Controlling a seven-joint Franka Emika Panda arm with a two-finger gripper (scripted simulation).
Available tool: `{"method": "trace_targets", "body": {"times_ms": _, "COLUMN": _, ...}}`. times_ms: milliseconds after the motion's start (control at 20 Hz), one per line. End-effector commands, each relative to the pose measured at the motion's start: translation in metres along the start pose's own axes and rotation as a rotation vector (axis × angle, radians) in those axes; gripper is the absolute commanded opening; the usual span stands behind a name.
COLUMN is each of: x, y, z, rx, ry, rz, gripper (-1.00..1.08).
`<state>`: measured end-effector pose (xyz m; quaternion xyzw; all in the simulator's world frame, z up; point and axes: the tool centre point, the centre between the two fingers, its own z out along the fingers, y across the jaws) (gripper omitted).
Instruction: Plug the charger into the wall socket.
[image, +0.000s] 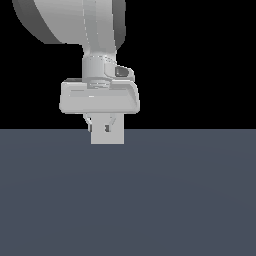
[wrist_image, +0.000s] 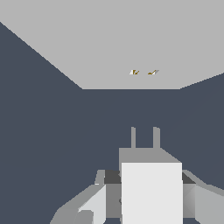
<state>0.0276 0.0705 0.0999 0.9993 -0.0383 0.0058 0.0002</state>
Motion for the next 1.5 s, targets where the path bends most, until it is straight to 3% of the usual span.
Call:
{"method": "trace_targets", "body": {"times_ms": 0, "x": 0.001, "y": 0.000, "z": 0.000, "rx": 0.000, "ry": 0.000, "rz": -0.002, "gripper": -1.00}}
{"method": "trace_targets", "body": {"times_ms": 400, "x": 0.004, "y": 0.000, "z": 0.000, "rx": 0.000, "ry": 0.000, "rz": -0.001, "gripper": -1.00}}
{"method": "trace_targets", "body": {"times_ms": 1050, "x": 0.042, "y": 0.000, "z": 0.001, "rx": 0.000, "ry": 0.000, "rz": -0.001, "gripper": -1.00}}
{"method": "trace_targets", "body": {"times_ms": 1450, "x": 0.050, "y": 0.000, "z": 0.000, "rx": 0.000, "ry": 0.000, "rz": -0.002, "gripper": -1.00}}
